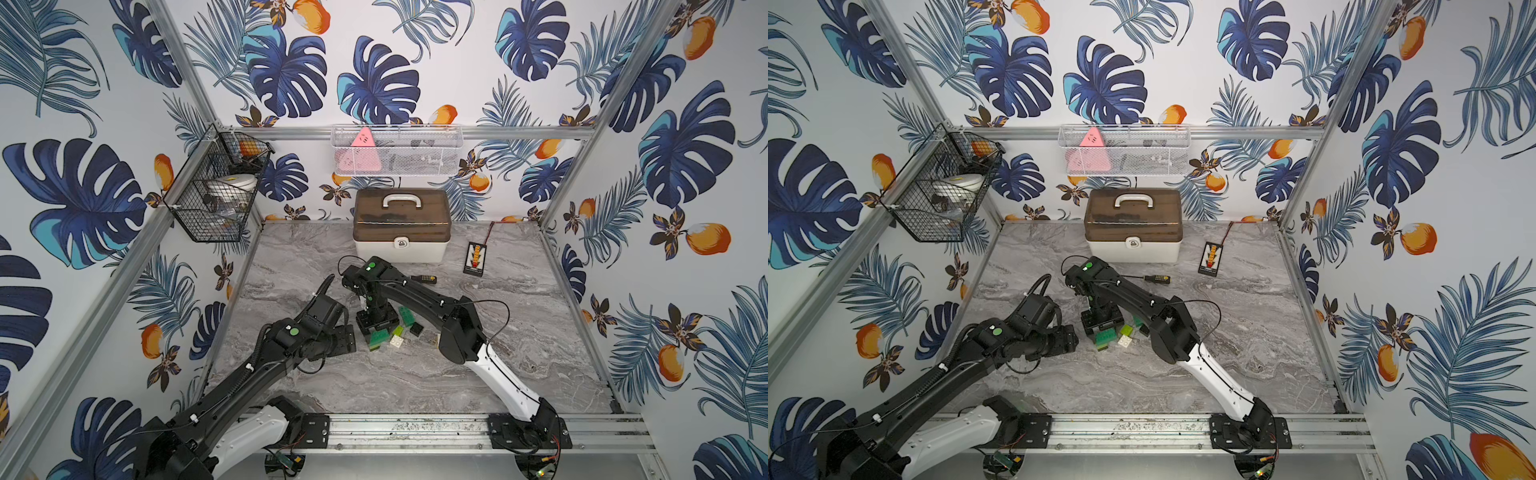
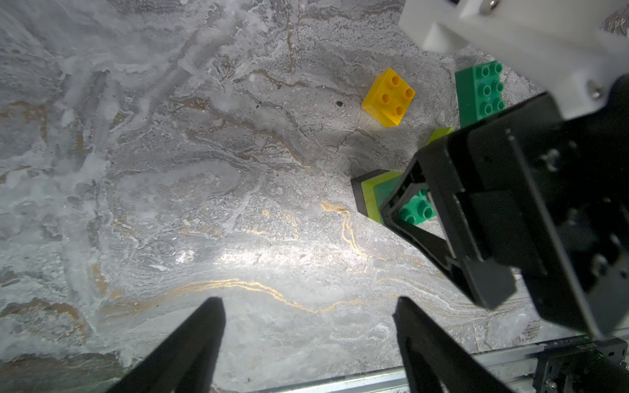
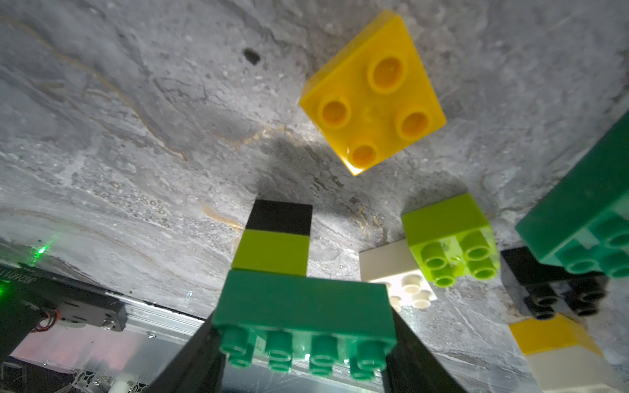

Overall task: Assemble a giraffe with lego
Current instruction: Assemble the lego brick with the lego brick, then pick up the lego brick from the center of the board.

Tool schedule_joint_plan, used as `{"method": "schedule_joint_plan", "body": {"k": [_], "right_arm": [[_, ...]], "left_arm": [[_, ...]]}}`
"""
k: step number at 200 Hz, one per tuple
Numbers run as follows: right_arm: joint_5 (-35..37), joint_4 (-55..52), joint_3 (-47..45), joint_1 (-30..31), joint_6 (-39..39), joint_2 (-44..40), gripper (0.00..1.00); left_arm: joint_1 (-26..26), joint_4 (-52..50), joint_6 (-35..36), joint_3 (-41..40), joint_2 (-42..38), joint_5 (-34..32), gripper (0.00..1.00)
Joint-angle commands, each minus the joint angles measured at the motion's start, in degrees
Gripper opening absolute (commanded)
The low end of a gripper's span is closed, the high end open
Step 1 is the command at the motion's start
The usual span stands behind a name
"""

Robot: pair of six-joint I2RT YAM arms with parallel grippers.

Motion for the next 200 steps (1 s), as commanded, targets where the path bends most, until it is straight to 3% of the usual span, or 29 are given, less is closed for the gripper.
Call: {"method": "schedule_joint_plan", "body": {"k": [1,76,119,200], "right_arm": [[7.09,-0.46,-2.29,0.16,-0.68,0.71,0.49],[3.61,4.96,-8.85,-0.43,1.88,-3.31,0.49],[0.4,11.06,-17.15,-2.01,5.91,-11.87,0.49],[1.6,13.57,-33.01,-2.14,9.92,-25.92,0.49]], "left_arm": [[-0.21,0.58,0.39,-0.01,0.02,-0.94,0.84],[-0.18,-0.5,2.44,2.47,1.94,-1.79,0.84],[-0.25,-1.45,4.49,4.39,3.01,-2.2,0.84],[-0.59,-0.07,4.97,3.63,3.56,-1.2,0.84]]}}
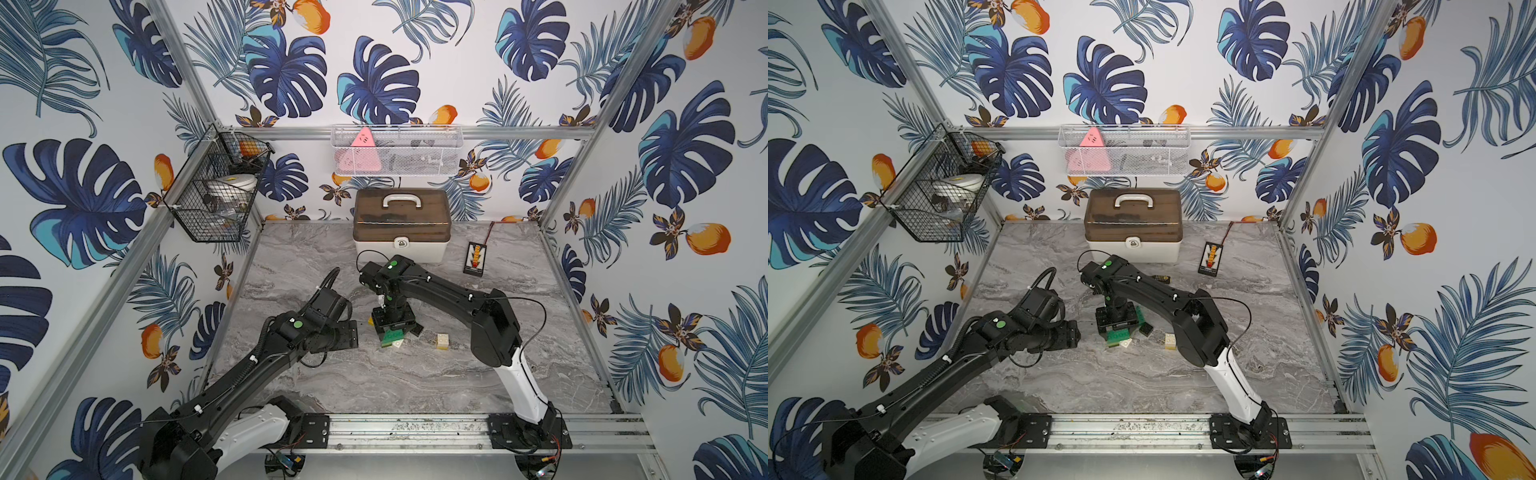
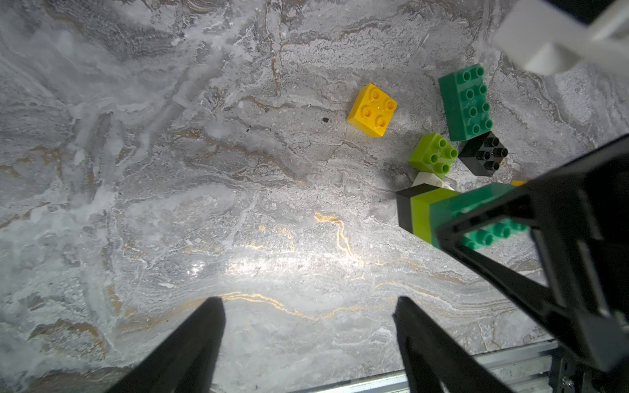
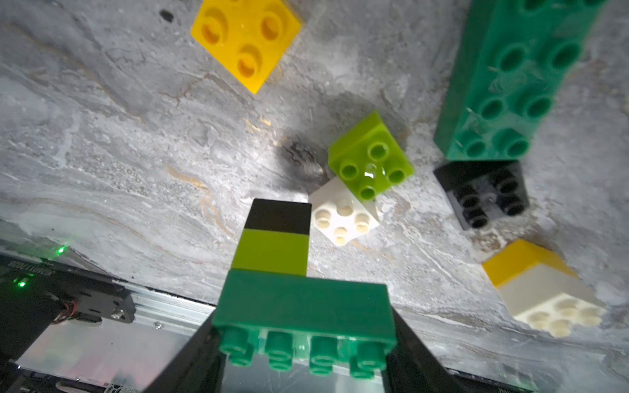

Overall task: Assemble a giraffe with lego
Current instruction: Pick up the lego brick from the center of the board, then place the lego brick at the center of the board.

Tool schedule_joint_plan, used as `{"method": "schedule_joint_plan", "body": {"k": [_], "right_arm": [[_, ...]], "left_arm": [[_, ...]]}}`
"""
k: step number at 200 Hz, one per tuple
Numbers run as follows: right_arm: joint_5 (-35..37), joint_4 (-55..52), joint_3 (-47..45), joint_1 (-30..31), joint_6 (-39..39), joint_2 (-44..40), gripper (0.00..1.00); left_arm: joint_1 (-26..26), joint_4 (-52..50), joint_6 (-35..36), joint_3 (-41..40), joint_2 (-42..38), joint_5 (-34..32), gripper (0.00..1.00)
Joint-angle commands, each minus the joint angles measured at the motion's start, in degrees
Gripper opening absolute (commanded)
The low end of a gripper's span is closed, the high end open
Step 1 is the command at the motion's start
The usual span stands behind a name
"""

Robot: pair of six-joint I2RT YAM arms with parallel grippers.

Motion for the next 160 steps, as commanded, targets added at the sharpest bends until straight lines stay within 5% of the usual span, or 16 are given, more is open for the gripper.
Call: {"method": "schedule_joint_plan", "body": {"k": [1,50,160], "right_arm": [[1.1,1.05,-3.8,-0.03,2.57,-4.1,0.49],[3.04,2.51,-12.0,-2.51,3.95,-12.05,0.49],[1.1,8.41,-22.31,-8.47,3.06,-14.65,0.5]], "left_arm": [[-0.14,0.41,0.74,-0.15,0.29,-0.17,0.84],[-0.06,0.65,1.78,0.28,1.38,-1.24,0.84],[-0.21,1.88,1.32,-0.41,2.34,-0.29,0.84]]}}
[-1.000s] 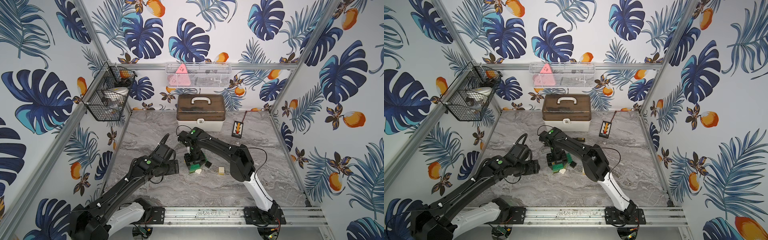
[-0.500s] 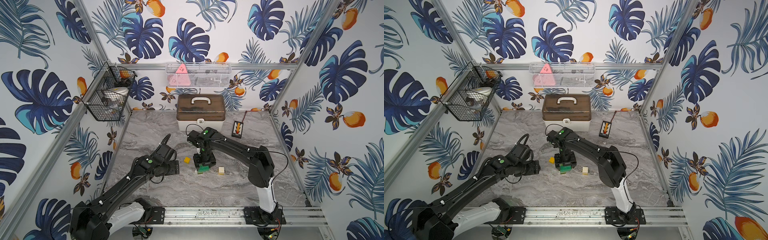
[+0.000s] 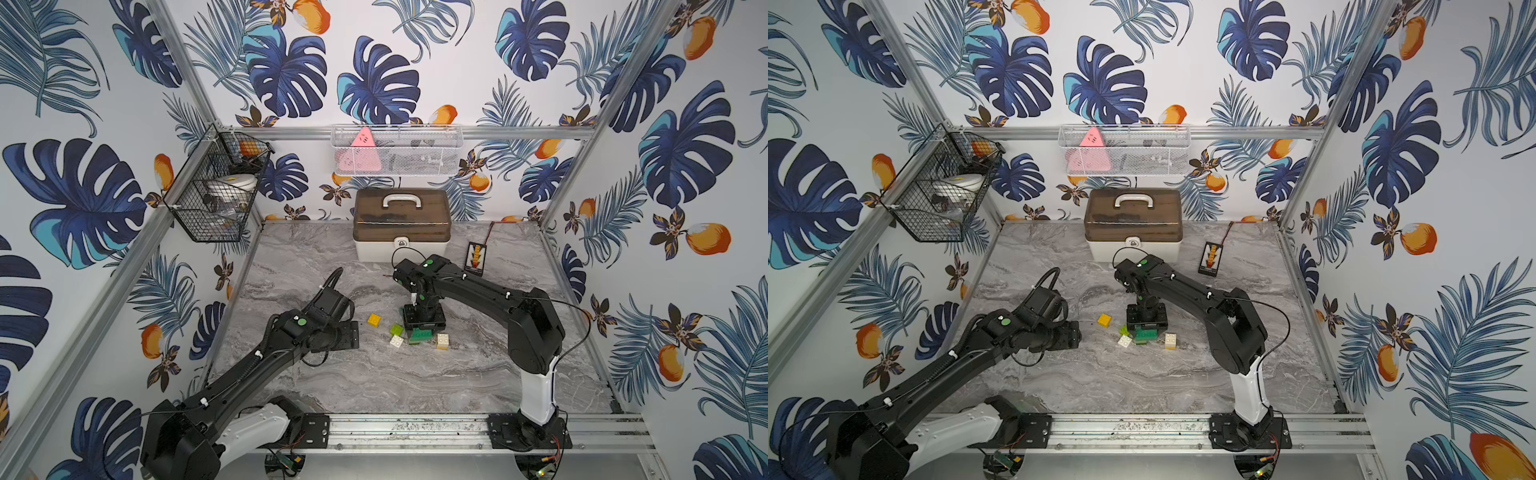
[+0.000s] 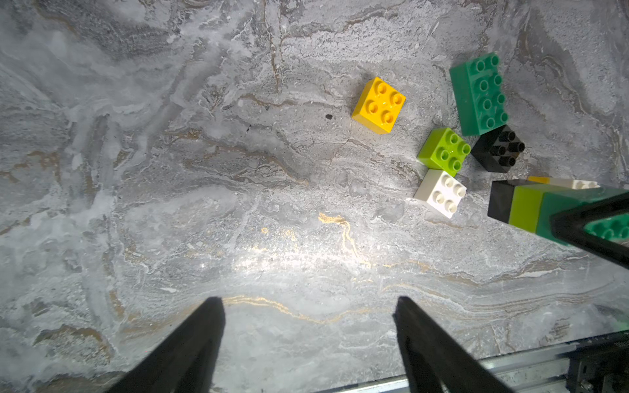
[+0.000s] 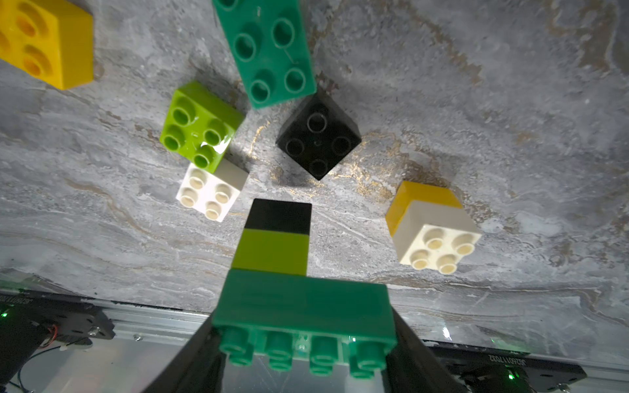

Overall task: Assemble a giraffe with lego
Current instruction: Place the lego brick at the center of the board.

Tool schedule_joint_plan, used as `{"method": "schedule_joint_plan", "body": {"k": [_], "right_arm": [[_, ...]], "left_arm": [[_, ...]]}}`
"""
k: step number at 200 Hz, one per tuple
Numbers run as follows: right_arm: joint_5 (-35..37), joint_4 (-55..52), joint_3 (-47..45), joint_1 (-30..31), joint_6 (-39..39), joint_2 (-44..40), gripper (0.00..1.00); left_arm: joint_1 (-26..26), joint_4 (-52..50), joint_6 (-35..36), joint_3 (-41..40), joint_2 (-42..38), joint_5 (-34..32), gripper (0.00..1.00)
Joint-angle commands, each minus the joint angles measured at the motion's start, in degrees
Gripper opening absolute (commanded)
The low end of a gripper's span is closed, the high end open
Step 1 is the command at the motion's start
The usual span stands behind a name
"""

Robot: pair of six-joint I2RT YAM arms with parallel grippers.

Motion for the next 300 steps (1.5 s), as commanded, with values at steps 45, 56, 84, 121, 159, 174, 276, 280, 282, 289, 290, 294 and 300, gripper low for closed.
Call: {"method": "schedule_joint_plan", "body": {"k": [45,56,84,121,159,174,276,280,282,289,290,294,300], "right_arm": [[-0.12,2.44,-5.12,-3.55,-0.78,-4.11,0.5],[-0.24,2.63,-5.56,-3.92,-0.97,-4.25,0.5],[-0.52,2.95,-5.66,-4.12,-1.16,-3.83,0.5],[-0.77,3.51,-6.7,-4.69,-1.74,-3.59,0.5],[-1.13,3.5,-7.52,-5.09,-2.27,-3.45,0.5],[-1.3,3.66,-7.74,-5.17,-2.34,-3.35,0.5],[-2.45,5.37,-10.21,-6.63,-3.02,-3.02,0.5],[-2.58,5.44,-10.3,-6.71,-3.03,-3.04,0.5],[-2.61,5.47,-10.3,-6.75,-3.02,-3.02,0.5],[-2.88,5.62,-10.39,-6.83,-3.04,-3.03,0.5],[-2.89,5.64,-10.39,-6.84,-3.07,-2.98,0.5],[-2.97,5.68,-10.39,-6.85,-3.04,-2.97,0.5],[-2.98,5.69,-10.24,-6.87,-3.07,-2.93,0.5]], "left_arm": [[-4.16,4.18,0.19,1.3,4.24,1.69,0.87],[-5.83,4.89,0.21,1.94,5.63,1.91,0.88],[-8.32,5.84,-0.03,3.03,7.73,1.66,0.88],[-10.0,5.93,-0.47,3.73,8.74,0.87,0.88],[-11.5,5.87,-1.08,4.17,9.41,-0.02,0.88],[-11.96,5.94,-1.32,4.34,9.71,-0.18,0.88],[-16.1,4.89,-1.71,7.37,12.07,-3.77,0.88],[-16.2,4.79,-1.73,7.46,12.13,-3.94,0.88],[-16.21,4.77,-1.77,7.5,12.17,-4.03,0.88],[-16.37,4.67,-1.81,7.64,12.19,-4.23,0.88],[-16.36,4.64,-1.84,7.67,12.18,-4.28,0.88],[-16.45,4.66,-1.87,7.69,12.22,-4.4,0.88],[-16.56,4.62,-1.87,7.69,12.31,-4.47,0.88]]}}
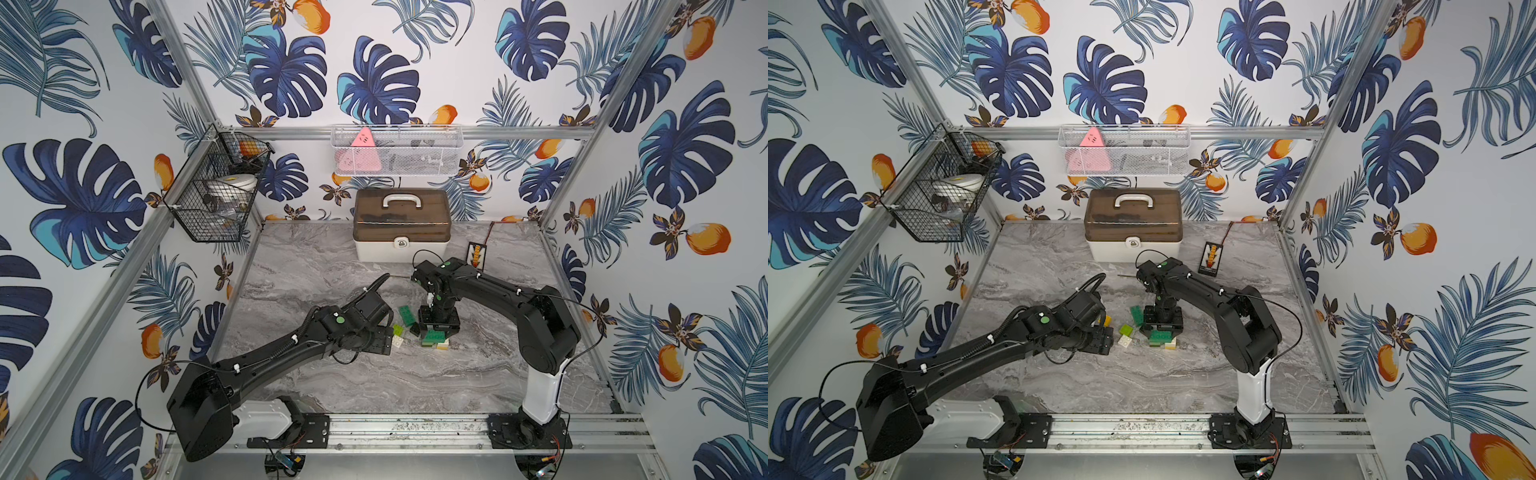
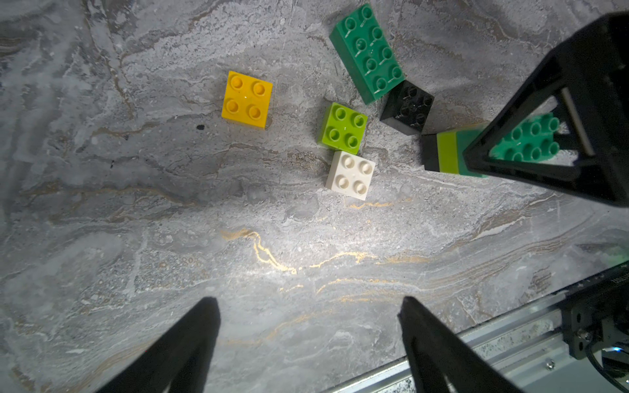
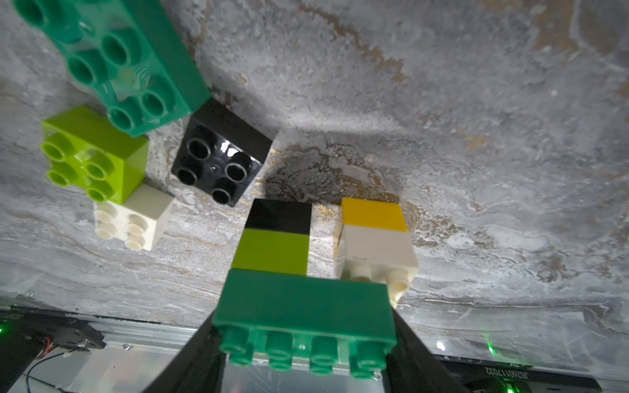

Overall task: Assemble a giraffe with lego
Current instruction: Place the lego brick at the center of the board.

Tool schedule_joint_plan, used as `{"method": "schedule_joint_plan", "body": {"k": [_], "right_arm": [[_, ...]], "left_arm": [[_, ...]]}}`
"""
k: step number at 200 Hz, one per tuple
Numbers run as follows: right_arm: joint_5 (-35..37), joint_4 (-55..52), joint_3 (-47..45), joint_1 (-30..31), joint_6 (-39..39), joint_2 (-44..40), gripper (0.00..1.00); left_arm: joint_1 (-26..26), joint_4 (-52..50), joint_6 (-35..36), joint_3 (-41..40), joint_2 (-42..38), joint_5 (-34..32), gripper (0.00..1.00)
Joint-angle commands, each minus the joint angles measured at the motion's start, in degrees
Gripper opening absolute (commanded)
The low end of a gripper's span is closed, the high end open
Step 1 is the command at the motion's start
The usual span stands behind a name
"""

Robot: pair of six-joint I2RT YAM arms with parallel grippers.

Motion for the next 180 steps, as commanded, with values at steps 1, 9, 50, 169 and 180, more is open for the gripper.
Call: {"method": "schedule_joint_plan", "body": {"k": [1,9,50,169,180], "right_arm": [[-0.66,0.45,0.04,-0.13,-0.27,0.2,0.5],[-0.75,0.45,0.14,-0.11,-0.38,0.2,0.5],[-0.66,0.48,0.06,-0.29,-0.64,0.63,0.5],[0.11,1.28,-1.29,-0.47,0.2,1.38,0.5],[0.51,1.18,-1.36,-0.51,0.37,1.55,0.5]], "left_arm": [[-0.42,-0.89,-0.54,0.61,0.16,-1.8,0.88],[-0.49,-0.85,-0.62,0.56,0.25,-2.02,0.88],[-0.88,-1.22,-0.8,1.04,0.49,-2.82,0.88],[-1.35,-2.3,-0.85,1.09,0.42,-4.34,0.89],[-1.39,-2.26,-0.94,1.13,0.37,-4.45,0.89]]}}
